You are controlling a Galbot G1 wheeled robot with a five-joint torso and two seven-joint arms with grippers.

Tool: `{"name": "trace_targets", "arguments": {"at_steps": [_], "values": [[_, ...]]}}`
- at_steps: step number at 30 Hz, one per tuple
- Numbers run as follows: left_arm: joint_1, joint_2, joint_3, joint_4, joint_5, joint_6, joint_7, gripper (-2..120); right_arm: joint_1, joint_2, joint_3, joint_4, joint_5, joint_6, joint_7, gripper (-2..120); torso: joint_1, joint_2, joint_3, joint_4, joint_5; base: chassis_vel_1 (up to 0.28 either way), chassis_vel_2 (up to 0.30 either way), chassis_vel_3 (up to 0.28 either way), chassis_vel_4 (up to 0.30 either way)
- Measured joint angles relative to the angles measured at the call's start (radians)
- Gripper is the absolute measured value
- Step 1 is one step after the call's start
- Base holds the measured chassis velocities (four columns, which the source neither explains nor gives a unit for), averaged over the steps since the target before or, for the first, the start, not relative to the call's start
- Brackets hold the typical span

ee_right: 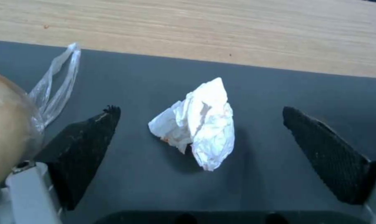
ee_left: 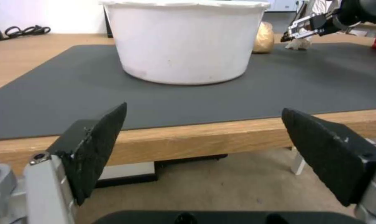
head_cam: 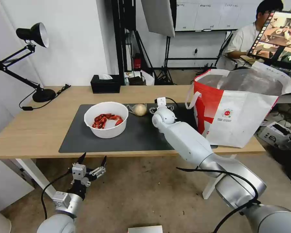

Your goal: Pick up the trash from the table and place it into the takeout bag.

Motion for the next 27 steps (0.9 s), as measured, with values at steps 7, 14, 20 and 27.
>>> {"name": "trace_targets", "arguments": {"at_steps": [7,14,20,27], "values": [[0.001,0.0,0.0,-0.001,0.0,-0.001,0.0,100,-0.004,0.005,0.004,-0.008,-0.003,0.008,0.005,86,0.0,0.0,0.0,0.0,0.0,0.0,0.0,0.0,0.0],[0.0,0.002,0.003,-0.001,-0.001,-0.001,0.0,100,-0.011,0.007,0.006,-0.009,-0.009,0.012,0.005,61,0.0,0.0,0.0,0.0,0.0,0.0,0.0,0.0,0.0],[-0.003,0.003,0.007,0.0,-0.001,-0.001,0.0,100,-0.015,0.007,0.007,-0.009,-0.012,0.013,0.005,41,0.0,0.0,0.0,0.0,0.0,0.0,0.0,0.0,0.0],[-0.005,0.007,0.009,0.001,-0.002,-0.001,0.001,100,-0.022,0.005,0.007,0.004,-0.014,0.022,0.006,15,0.0,0.0,0.0,0.0,0.0,0.0,0.0,0.0,0.0]]}}
